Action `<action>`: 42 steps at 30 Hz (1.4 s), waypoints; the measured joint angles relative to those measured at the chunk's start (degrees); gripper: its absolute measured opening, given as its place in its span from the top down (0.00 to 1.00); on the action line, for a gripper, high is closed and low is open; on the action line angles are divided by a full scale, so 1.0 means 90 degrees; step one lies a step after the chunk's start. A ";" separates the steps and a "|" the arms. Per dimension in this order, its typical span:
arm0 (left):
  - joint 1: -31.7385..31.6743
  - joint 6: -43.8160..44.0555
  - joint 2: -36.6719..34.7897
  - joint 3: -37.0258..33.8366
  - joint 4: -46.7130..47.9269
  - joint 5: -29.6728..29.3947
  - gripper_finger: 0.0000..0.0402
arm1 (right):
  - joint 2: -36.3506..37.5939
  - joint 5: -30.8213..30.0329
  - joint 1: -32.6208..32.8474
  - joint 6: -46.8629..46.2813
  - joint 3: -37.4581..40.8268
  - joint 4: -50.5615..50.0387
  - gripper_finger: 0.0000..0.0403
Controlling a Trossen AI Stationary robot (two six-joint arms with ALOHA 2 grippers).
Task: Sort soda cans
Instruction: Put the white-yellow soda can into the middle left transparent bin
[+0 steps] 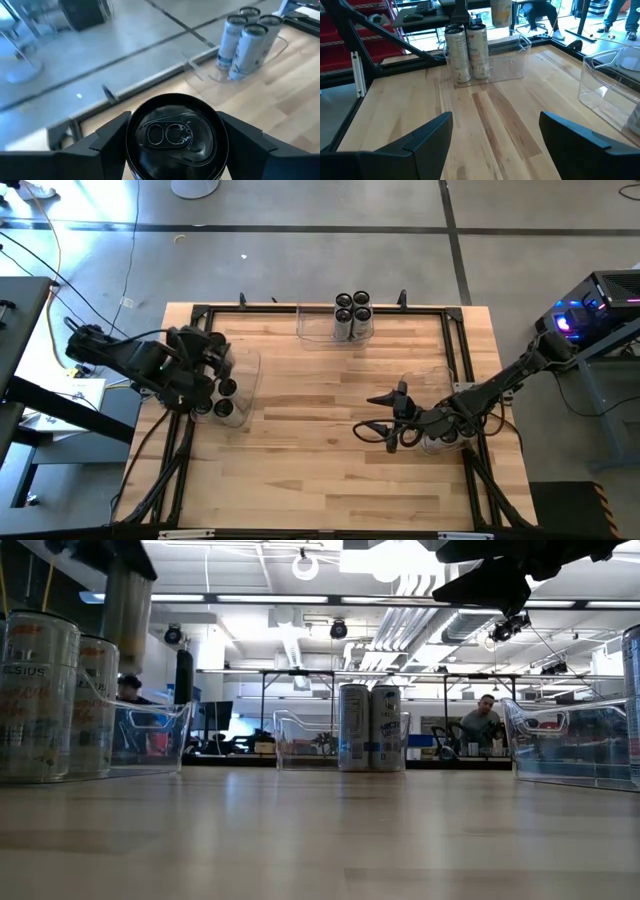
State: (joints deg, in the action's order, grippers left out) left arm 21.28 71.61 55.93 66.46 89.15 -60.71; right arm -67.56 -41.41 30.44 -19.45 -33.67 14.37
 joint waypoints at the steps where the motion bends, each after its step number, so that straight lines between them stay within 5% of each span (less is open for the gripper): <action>1: 0.0006 0.0140 -0.0053 -0.0129 0.0001 0.0095 0.39 | -0.0001 0.0000 0.0000 -0.0001 0.0000 -0.0002 0.28; 18: 0.0224 0.1903 -0.0135 -0.1806 0.0088 0.1598 0.39 | -0.0001 0.0002 0.0001 -0.0123 0.0000 -0.0041 0.28; 30: 0.0990 0.3492 -0.0080 -0.2459 -0.0112 0.1714 0.39 | -0.0001 0.0002 0.0000 -0.0144 0.0000 -0.0038 0.28; 42: 0.1103 0.3415 0.0008 -0.2453 -0.0474 0.1617 0.32 | -0.0001 0.0005 0.0000 -0.0191 0.0000 -0.0012 0.28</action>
State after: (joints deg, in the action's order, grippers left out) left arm 31.20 102.35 56.01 44.38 84.88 -46.15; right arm -67.57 -41.37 30.44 -21.17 -33.67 14.26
